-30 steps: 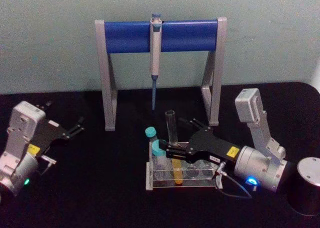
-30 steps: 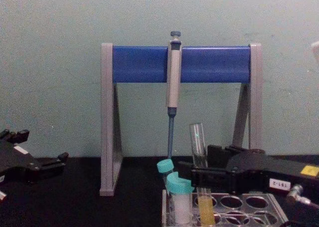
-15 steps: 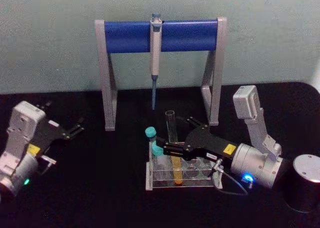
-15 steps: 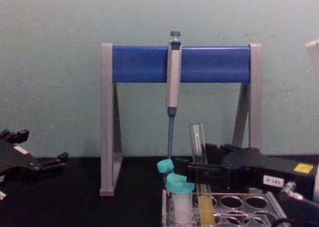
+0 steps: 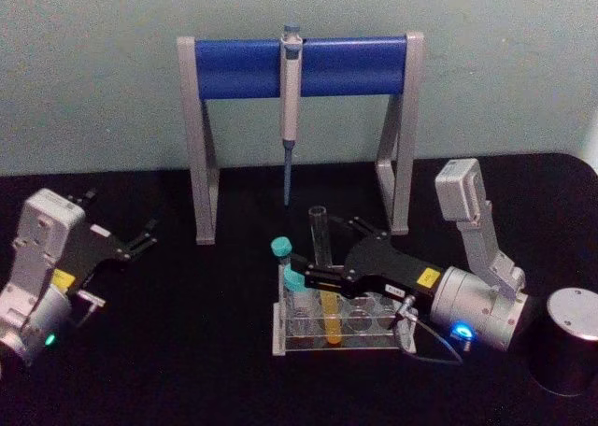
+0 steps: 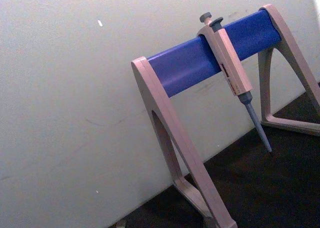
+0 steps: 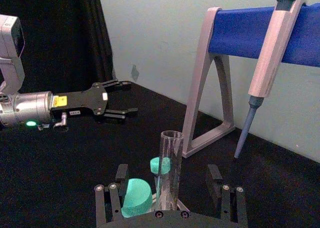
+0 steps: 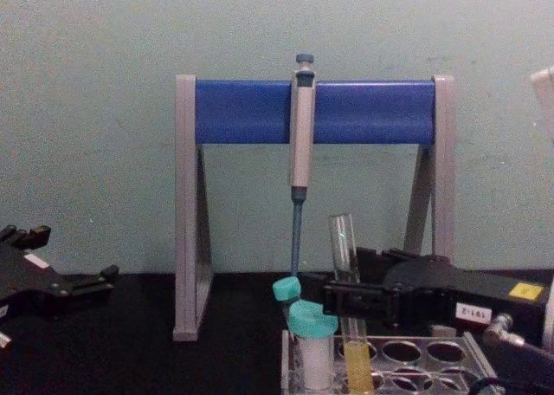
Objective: Pick up the test tube from the test tube rack, shake it, then place it back into the test tube rack.
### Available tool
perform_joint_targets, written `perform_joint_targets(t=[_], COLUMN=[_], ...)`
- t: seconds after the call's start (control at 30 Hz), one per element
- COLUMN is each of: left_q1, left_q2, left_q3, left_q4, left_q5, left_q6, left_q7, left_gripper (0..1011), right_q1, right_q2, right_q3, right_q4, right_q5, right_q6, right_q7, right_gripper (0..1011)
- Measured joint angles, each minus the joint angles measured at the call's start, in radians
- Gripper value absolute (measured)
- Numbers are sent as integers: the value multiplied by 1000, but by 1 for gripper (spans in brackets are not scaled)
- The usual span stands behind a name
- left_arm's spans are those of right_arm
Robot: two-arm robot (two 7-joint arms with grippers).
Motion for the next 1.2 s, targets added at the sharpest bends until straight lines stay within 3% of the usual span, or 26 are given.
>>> perform_joint_targets(t=[0.23,0.5,0.7,0.9,0.93,1.03,1.2], left_q1=[0,0,0,0,0,0,0], left_q2=[0,0,0,0,0,0,0], left_q3=[0,0,0,0,0,0,0], left_q4=[0,0,0,0,0,0,0], left_q5=[0,0,0,0,0,0,0], left_q6=[0,0,0,0,0,0,0], left_q7=[0,0,0,0,0,0,0], left_gripper=[1002,1001,1001,1001,1001,1001,1001], right_q1=[-1,-1,-1,-1,-1,-1,-1], right_q2=[1,1,1,1,1,1,1], right_q3=[0,1,1,1,1,1,1], right_q4=[-1,-2,-2,-2,-2,-2,-2], right_q5=[0,-1,-1,-1,-1,-1,-1], right_q6=[0,1,1,1,1,1,1], right_q7=[0,-1,-1,-1,-1,-1,-1], right_gripper=[961,755,507,353,284,230,230])
